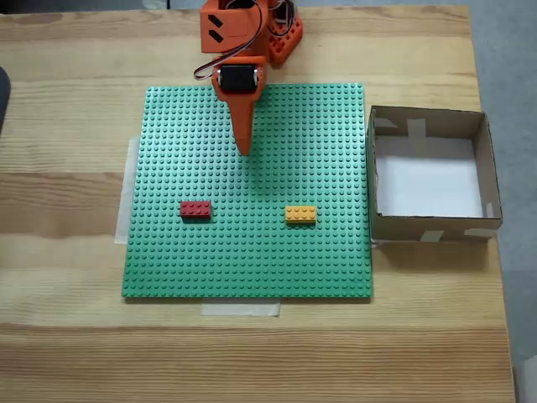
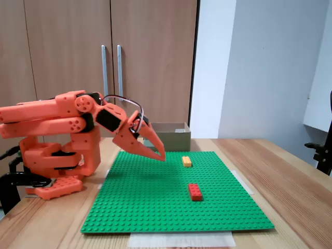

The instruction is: Pick the red lego block and put it in the box.

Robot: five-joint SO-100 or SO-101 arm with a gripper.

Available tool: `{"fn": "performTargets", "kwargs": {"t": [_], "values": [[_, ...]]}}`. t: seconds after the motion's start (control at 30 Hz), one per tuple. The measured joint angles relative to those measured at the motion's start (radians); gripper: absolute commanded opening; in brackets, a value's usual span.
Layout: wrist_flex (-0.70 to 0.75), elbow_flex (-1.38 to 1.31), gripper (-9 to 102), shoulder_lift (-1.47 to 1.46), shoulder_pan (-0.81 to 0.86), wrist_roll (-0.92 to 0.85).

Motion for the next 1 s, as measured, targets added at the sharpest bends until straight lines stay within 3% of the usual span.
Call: {"fn": "performTargets", "kwargs": {"t": [1.0], "values": [[0.000,0.000,-1,0.000,0.012,0.006]]}}
